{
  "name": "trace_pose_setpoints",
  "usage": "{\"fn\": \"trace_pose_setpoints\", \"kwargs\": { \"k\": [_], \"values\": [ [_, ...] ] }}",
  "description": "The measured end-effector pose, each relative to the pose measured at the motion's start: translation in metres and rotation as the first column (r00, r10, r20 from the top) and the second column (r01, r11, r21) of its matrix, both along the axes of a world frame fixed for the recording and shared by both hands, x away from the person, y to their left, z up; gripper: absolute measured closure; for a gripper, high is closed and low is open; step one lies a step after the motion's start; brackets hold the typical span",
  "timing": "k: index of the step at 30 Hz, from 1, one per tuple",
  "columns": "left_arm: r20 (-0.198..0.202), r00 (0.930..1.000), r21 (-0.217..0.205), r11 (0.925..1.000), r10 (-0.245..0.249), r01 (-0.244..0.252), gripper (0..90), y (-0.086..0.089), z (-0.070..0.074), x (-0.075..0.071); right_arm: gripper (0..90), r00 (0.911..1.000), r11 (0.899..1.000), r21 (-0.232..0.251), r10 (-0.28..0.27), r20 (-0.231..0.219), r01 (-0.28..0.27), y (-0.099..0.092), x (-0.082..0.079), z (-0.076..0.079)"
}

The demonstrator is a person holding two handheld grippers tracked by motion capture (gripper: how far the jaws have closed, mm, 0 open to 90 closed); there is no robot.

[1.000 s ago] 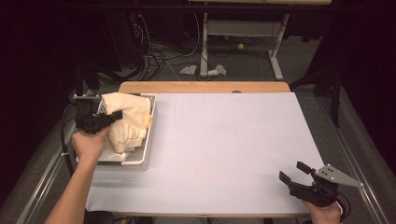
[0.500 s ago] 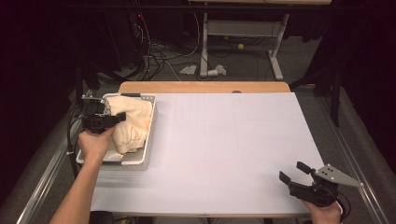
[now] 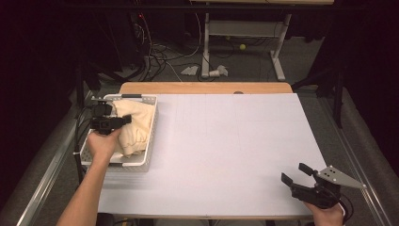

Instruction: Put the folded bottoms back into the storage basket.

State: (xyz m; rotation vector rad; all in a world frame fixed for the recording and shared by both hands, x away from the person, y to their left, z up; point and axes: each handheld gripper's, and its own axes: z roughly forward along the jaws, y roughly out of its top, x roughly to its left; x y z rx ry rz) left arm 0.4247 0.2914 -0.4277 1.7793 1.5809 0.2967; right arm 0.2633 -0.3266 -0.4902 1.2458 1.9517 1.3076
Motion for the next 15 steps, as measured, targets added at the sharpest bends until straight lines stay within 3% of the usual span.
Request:
{"fn": "trace_pose_setpoints", "kwargs": {
  "k": [15],
  "values": [
    [-0.016,0.9991,0.026,0.9989,0.040,-0.040,63.3,-0.0010,-0.0102,0.0108,20.1,1.0000,1.000,0.000,0.000,-0.003,0.000,-0.0002,0.0002,-0.0002]
  ]
}}
